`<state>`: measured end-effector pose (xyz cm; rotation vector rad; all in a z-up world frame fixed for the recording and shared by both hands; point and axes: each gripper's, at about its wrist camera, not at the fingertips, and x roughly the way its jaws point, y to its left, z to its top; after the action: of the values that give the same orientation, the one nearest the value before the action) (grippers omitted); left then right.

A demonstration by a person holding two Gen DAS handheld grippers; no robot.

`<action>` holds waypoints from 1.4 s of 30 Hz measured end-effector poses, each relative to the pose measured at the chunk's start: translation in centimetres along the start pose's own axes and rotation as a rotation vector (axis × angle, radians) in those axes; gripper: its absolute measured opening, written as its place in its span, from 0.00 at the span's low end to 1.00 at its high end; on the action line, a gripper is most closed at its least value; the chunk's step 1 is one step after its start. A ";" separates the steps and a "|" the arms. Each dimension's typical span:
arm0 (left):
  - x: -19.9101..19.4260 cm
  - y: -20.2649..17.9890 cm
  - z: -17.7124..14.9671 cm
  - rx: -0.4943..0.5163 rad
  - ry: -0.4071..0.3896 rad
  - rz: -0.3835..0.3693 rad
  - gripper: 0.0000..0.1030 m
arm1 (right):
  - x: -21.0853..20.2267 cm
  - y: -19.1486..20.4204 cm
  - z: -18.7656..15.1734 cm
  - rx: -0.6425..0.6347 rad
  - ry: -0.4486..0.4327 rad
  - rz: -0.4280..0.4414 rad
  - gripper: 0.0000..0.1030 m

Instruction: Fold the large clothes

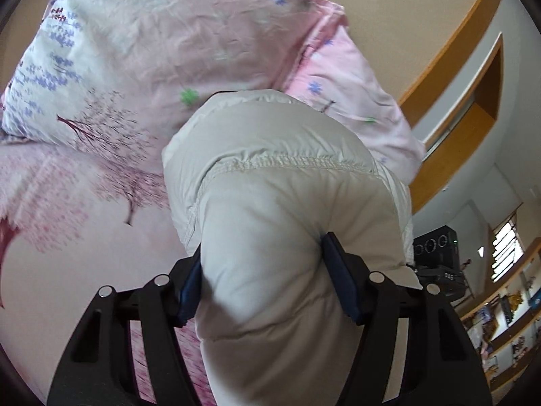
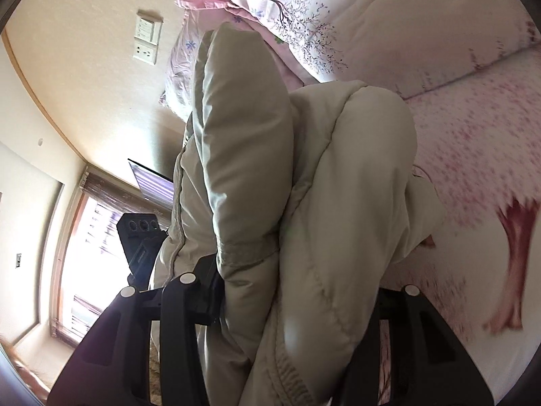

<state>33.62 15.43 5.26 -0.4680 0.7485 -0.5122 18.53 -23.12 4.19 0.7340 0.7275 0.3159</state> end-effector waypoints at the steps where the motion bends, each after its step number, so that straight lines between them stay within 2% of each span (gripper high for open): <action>1: 0.3 0.4 0.1 0.009 0.008 0.018 0.62 | 0.4 -0.6 -0.2 0.016 0.010 -0.015 0.44; 3: 1.1 1.6 0.0 0.013 0.036 0.046 0.62 | 0.8 -1.9 -1.0 0.079 0.028 -0.021 0.48; 6: 1.4 2.5 -0.2 0.014 0.044 0.034 0.63 | 1.0 -3.2 -1.5 0.130 0.044 -0.016 0.53; 13: 1.6 1.5 -0.7 0.038 0.044 0.086 0.67 | 1.1 -5.6 -2.2 0.231 0.048 -0.039 0.68; 16: 0.2 -0.1 -1.1 0.074 0.006 0.144 0.67 | -1.0 -4.0 -3.0 0.172 -0.007 -0.144 0.70; 17: -0.6 -0.9 -1.3 0.104 -0.021 0.179 0.67 | -2.4 -2.9 -3.4 0.131 -0.045 -0.196 0.70; 20: -3.0 -2.9 -2.1 0.184 -0.098 0.217 0.69 | -5.6 -0.6 -4.5 0.041 -0.188 -0.292 0.70; 21: -4.0 -3.8 -2.6 0.217 -0.129 0.230 0.70 | -7.0 1.0 -5.6 -0.027 -0.268 -0.343 0.68; 23: -5.3 -5.5 -3.5 0.269 -0.169 0.247 0.71 | -8.0 4.4 -7.9 -0.192 -0.350 -0.409 0.53; 25: -6.2 -7.0 -4.7 0.306 -0.184 0.237 0.71 | -7.4 6.6 -9.9 -0.300 -0.340 -0.403 0.33; 28: -6.2 -8.2 -6.3 0.339 -0.162 0.234 0.71 | -5.2 8.6 -12.4 -0.414 -0.276 -0.412 0.23; 30: -6.1 -8.7 -7.4 0.360 -0.146 0.230 0.71 | -4.1 8.7 -13.6 -0.458 -0.245 -0.461 0.23; 32: -5.5 -9.0 -8.4 0.391 -0.124 0.238 0.71 | -3.3 8.3 -13.2 -0.436 -0.204 -0.525 0.23; 36: -4.1 -8.8 -9.8 0.419 -0.078 0.250 0.73 | -0.7 6.0 -12.0 -0.316 -0.124 -0.547 0.20; 42: -2.3 -9.1 -11.4 0.476 -0.037 0.267 0.85 | 0.5 4.9 -12.5 -0.288 -0.100 -0.559 0.20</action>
<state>21.37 7.20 4.24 0.0657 0.6162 -0.4119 10.12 -13.23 0.91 0.2521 0.7419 -0.1255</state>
